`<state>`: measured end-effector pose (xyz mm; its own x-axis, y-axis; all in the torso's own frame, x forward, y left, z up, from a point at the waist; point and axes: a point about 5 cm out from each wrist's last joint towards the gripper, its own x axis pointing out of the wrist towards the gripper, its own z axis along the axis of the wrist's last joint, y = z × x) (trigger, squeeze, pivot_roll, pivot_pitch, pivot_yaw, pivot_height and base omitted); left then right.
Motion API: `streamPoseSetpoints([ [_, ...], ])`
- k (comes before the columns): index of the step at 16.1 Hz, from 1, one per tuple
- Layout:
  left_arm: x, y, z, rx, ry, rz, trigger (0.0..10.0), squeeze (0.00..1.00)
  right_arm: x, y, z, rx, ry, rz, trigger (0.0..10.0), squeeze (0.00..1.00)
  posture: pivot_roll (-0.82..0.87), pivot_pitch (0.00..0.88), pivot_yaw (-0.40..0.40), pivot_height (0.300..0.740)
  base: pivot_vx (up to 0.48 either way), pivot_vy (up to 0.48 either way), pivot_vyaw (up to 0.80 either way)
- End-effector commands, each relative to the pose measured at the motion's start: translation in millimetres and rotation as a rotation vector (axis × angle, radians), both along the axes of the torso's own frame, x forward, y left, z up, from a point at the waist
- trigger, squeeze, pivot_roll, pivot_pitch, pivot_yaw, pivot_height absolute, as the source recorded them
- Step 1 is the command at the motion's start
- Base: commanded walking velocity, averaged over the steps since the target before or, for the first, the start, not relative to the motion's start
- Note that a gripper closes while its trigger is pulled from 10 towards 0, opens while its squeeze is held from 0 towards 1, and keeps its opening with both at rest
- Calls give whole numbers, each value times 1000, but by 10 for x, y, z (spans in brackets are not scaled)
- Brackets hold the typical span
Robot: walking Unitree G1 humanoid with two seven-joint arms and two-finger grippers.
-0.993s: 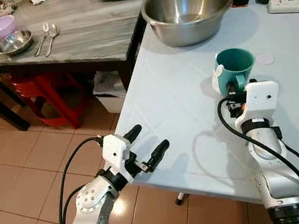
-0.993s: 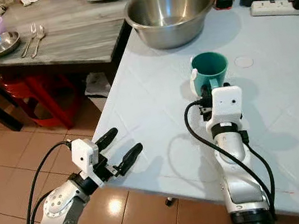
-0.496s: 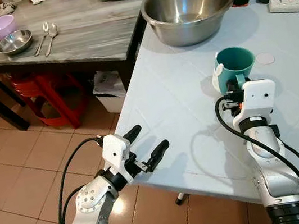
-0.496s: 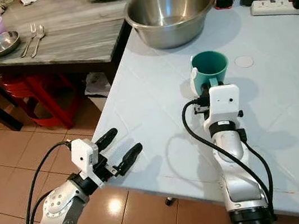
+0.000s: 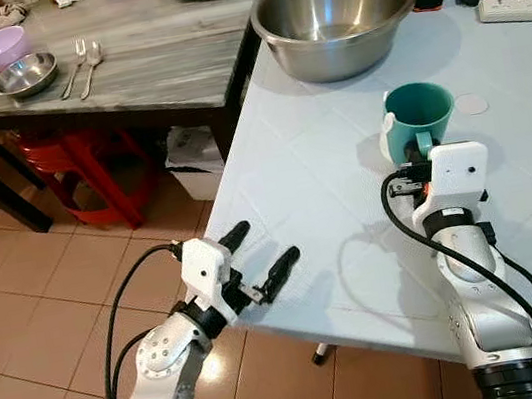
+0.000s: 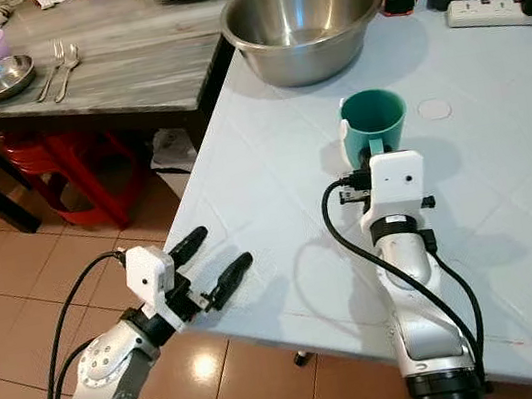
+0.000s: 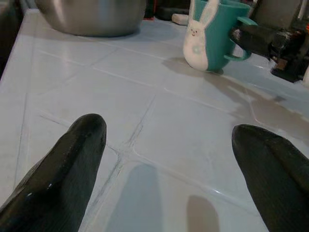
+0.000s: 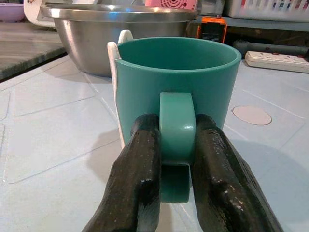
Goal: Setting the table
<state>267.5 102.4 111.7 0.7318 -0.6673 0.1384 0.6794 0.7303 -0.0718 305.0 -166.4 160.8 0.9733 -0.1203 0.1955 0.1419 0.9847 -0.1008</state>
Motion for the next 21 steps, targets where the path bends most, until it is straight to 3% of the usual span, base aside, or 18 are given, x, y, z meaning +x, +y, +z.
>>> streamPoseSetpoints([
  [1, 27, 97, -10, 5, -4, 61, 10000, 0, 8, 87, 15, 2, -7, 41, 0, 0, -132, 166, 105, 740, 0, 0, 0],
  [4, 171, 213, -20, 11, 26, 240, 10000, 0, 12, 189, 64, -11, -32, 96, 0, 0, -130, 161, 102, 740, 0, 0, 0],
  [5, 213, 252, -39, 24, 43, 306, 10000, 0, 11, 218, 72, -18, -37, 108, 941, 0, -127, 157, 101, 740, 0, 0, 0],
  [6, 231, 274, -45, 27, 50, 337, 10000, 0, 9, 233, 71, -19, -37, 112, 10000, 0, -125, 154, 99, 740, 0, 0, 0],
  [10, 302, 340, -62, -8, 78, 426, 10000, 0, 8, 254, 42, -18, -27, 120, 10000, 0, -122, 144, 99, 740, 0, 0, 0],
  [13, 323, 327, -50, -22, 78, 431, 10000, 0, 13, 252, 51, -22, -29, 121, 10000, 0, -122, 144, 99, 740, 0, 0, -421],
  [21, 340, 281, -40, -27, 58, 414, 10000, 0, 10, 249, 36, -25, -31, 117, 10000, 0, -131, 128, 100, 740, 0, 398, -562],
])
